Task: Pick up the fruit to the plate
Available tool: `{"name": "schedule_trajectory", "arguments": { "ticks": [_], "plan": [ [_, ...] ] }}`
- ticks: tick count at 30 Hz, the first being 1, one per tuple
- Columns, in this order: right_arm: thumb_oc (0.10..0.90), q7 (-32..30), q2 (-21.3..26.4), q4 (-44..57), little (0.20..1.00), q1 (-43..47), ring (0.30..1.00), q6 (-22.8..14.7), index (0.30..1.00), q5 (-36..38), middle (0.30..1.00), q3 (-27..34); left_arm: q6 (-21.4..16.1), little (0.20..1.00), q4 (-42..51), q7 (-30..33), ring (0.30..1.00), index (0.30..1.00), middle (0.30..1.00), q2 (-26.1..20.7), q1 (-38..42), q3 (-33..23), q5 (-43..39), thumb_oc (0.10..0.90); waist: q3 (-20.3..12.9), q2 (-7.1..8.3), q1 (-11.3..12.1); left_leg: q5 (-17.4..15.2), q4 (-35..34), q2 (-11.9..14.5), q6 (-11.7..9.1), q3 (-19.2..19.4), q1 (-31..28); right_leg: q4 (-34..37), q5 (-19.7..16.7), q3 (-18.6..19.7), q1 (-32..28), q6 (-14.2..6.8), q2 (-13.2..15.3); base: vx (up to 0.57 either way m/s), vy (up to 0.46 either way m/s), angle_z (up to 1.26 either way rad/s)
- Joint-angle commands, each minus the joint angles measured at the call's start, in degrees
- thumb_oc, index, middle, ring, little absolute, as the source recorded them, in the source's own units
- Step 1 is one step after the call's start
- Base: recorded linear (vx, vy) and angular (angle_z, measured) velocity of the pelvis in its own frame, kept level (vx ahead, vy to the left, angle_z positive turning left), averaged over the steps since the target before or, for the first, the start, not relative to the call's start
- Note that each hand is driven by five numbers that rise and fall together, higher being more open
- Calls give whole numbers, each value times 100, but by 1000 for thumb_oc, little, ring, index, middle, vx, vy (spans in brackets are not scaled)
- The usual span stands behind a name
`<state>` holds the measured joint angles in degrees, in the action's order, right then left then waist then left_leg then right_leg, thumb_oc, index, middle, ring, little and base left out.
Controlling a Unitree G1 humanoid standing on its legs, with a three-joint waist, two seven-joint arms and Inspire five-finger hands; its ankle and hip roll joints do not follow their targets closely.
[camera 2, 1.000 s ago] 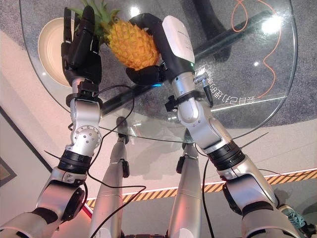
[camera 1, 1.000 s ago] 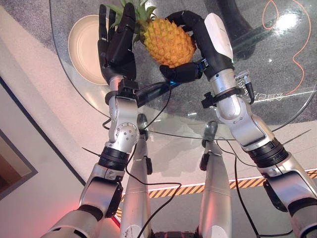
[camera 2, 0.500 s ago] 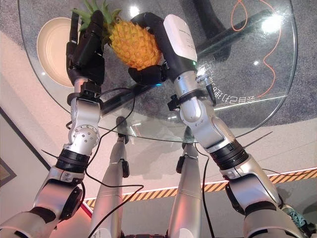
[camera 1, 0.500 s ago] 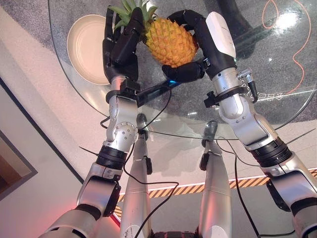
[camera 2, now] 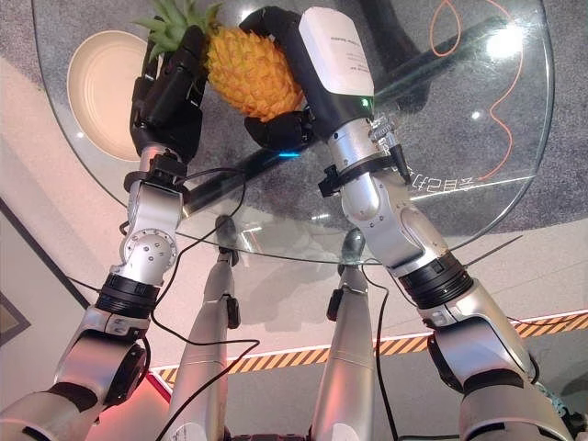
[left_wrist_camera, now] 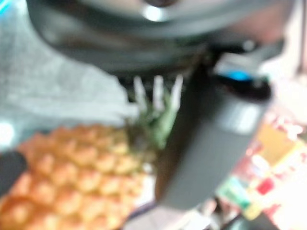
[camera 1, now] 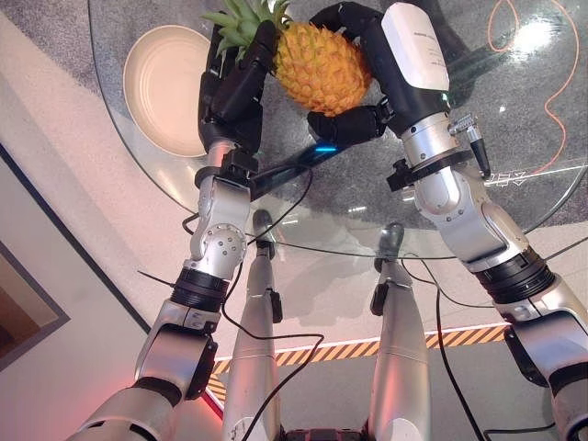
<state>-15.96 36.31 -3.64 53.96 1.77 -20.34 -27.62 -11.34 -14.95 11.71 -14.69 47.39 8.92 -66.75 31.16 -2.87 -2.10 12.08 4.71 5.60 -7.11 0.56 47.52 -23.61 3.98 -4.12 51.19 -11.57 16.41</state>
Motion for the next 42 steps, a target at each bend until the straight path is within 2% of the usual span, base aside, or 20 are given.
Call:
{"name": "schedule_trajectory", "arguments": {
  "ticks": [1,2,3,4,5,6,7,8,24,34,35,36,37,42],
  "plan": [
    [100,-199,-137,1109,200,1166,300,-1005,300,-177,300,-195,-9,900,409,-808,900,900,900,-159,870,456,-75,800,-137,215,61,-413,305,41,-86,-13,-88,1341,-1190,-269,-459,-22,-210,0,0,0],
    [100,-209,-130,1113,200,1174,300,-998,300,-173,300,-213,-27,900,413,-874,900,900,900,-170,873,481,-95,800,-137,213,59,-416,317,45,-86,-13,-82,1339,-1188,-264,-457,-20,-206,0,0,0],
    [100,-211,-131,1115,200,1181,300,-992,300,-172,300,-220,-55,771,403,-973,789,789,789,-177,876,492,-128,671,-137,211,58,-419,323,46,-85,-12,-81,1338,-1187,-259,-458,-21,-207,0,0,0],
    [100,-224,-128,1109,200,1166,300,-996,300,-161,300,-236,-76,719,398,-1007,745,745,745,-177,862,502,-147,619,-137,212,59,-468,333,55,-92,-10,-125,1323,-1141,-259,-497,-26,-210,0,0,0],
    [100,-241,-123,1106,200,1169,300,-995,300,-152,300,-251,-103,549,398,-1069,599,599,599,-180,866,513,-165,449,-137,214,58,-473,336,56,-94,-10,-129,1320,-1140,-259,-499,-26,-209,0,0,0],
    [100,-258,-107,1111,200,1196,300,-996,300,-147,300,-258,-163,269,402,-1216,359,359,359,-201,905,517,-195,169,-137,221,52,-433,328,51,-88,-9,-92,1337,-1186,-261,-462,-21,-204,0,0,0],
    [100,-275,-98,1107,200,1194,300,-1015,300,-134,300,-262,-210,269,397,-1317,359,359,359,-216,925,531,-226,169,-137,224,49,-436,329,52,-88,-8,-94,1340,-1185,-261,-465,-23,-202,0,0,0],
    [100,-280,-98,1101,200,1195,300,-1029,300,-138,300,-263,-214,200,401,-1346,300,300,300,-219,944,538,-245,100,-137,227,47,-439,329,52,-91,-7,-97,1345,-1186,-262,-471,-24,-199,0,0,0],
    [100,-274,-30,1089,200,1281,300,-1049,300,-45,300,-317,-353,200,255,-1712,300,300,300,-316,1043,546,-364,100,-137,235,35,-517,318,69,-101,2,-173,1338,-1120,-248,-519,-29,-211,0,0,0],
    [111,-305,-48,1080,211,1280,309,-963,309,-16,309,-302,-473,200,271,-1693,300,300,300,-304,1072,533,-360,100,-137,242,32,-488,293,55,-91,3,-153,1378,-1151,-240,-514,-13,-212,0,0,0],
    [322,-307,-52,1078,422,1256,491,-947,491,17,491,-298,-475,200,282,-1678,300,300,300,-299,1056,532,-357,100,-137,241,34,-534,299,63,-97,3,-193,1363,-1106,-239,-548,-18,-218,0,0,0],
    [704,-323,-59,1078,804,1247,818,-920,818,45,818,-290,-487,200,290,-1666,300,300,300,-294,1055,530,-348,100,-137,242,34,-534,298,62,-95,2,-189,1362,-1107,-238,-543,-16,-221,0,0,0],
    [800,-372,-73,1067,900,1259,900,-851,900,81,900,-272,-511,200,284,-1663,300,300,300,-284,1077,526,-325,100,-137,243,29,-479,288,50,-85,0,-132,1378,-1162,-236,-488,-9,-217,0,0,0],
    [800,-535,-159,968,900,1161,900,-737,900,148,900,-178,-609,200,255,-1615,300,300,300,-247,1054,499,-259,100,-137,239,30,-552,309,46,-87,-7,-168,1348,-1097,-233,-510,-9,-226,0,0,0]
  ]
}}
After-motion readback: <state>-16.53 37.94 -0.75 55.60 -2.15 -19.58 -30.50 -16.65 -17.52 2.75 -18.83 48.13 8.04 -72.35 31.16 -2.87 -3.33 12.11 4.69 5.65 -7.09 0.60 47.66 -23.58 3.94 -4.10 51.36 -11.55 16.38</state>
